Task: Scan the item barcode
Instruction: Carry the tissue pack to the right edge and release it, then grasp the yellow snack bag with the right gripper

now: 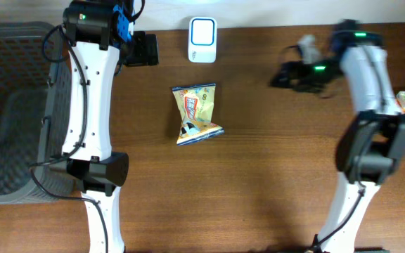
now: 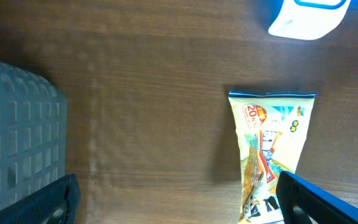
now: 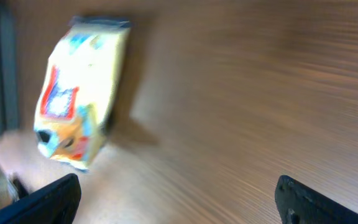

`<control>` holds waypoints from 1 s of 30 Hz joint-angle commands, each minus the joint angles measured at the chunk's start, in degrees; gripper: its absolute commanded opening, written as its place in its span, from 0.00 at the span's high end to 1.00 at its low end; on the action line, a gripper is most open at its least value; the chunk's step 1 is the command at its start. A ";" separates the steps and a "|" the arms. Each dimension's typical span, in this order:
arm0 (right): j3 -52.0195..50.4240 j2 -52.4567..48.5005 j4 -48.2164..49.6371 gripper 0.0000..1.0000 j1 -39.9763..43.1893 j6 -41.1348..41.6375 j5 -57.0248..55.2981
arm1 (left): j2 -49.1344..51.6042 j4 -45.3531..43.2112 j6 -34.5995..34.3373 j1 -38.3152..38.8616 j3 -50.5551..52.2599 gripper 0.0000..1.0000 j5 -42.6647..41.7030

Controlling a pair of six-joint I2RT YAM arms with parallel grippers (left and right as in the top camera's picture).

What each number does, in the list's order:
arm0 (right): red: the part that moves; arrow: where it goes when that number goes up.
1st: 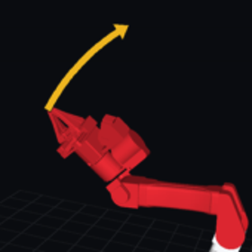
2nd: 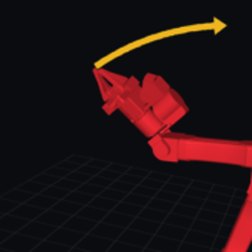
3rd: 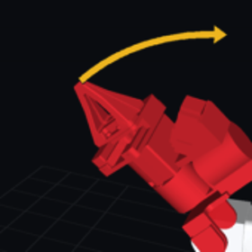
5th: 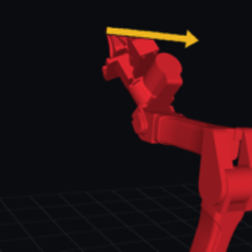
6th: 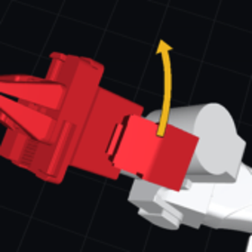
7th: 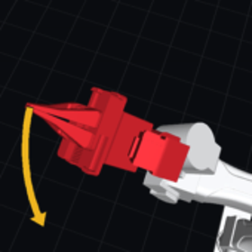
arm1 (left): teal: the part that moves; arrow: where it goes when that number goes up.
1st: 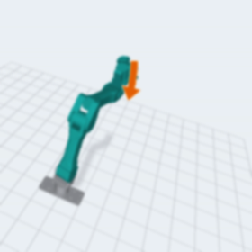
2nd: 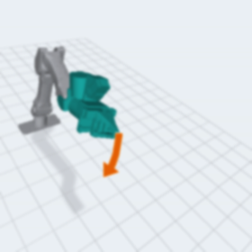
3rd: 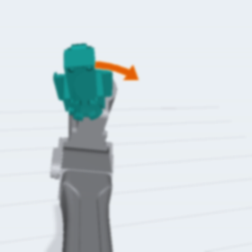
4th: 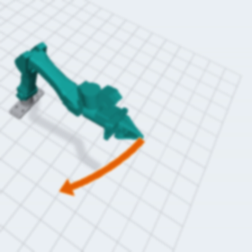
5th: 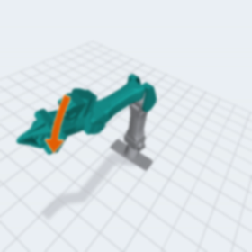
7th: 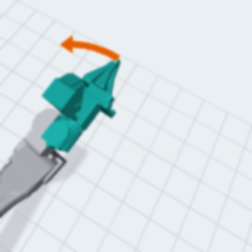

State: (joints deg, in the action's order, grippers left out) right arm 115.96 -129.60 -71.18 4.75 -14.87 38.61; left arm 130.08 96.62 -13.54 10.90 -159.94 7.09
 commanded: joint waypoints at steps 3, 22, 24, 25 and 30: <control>-1.33 -0.98 13.70 0.96 -17.38 10.78 1.07 | -0.22 -0.07 -0.55 -0.20 -0.15 0.01 0.22; 16.70 -6.99 -8.39 0.96 -22.32 25.24 -23.67 | -0.22 -0.07 -0.55 -0.20 -0.15 0.01 0.22; 15.28 -7.06 -9.73 0.96 -23.12 25.24 -21.29 | -0.22 -0.07 -0.55 -0.20 -0.15 0.01 0.22; 14.16 -7.10 -9.90 0.96 -23.82 25.24 -20.79 | -0.22 -0.07 -0.55 -0.20 -0.15 0.01 0.22; 2.62 -7.69 -1.38 0.94 -27.30 24.90 -21.03 | -0.22 -0.07 -0.55 -0.20 -0.15 0.01 0.22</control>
State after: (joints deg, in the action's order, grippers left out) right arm 123.76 -138.50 -75.57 -21.78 10.28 16.91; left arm 130.08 96.51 -13.54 10.90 -159.94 7.11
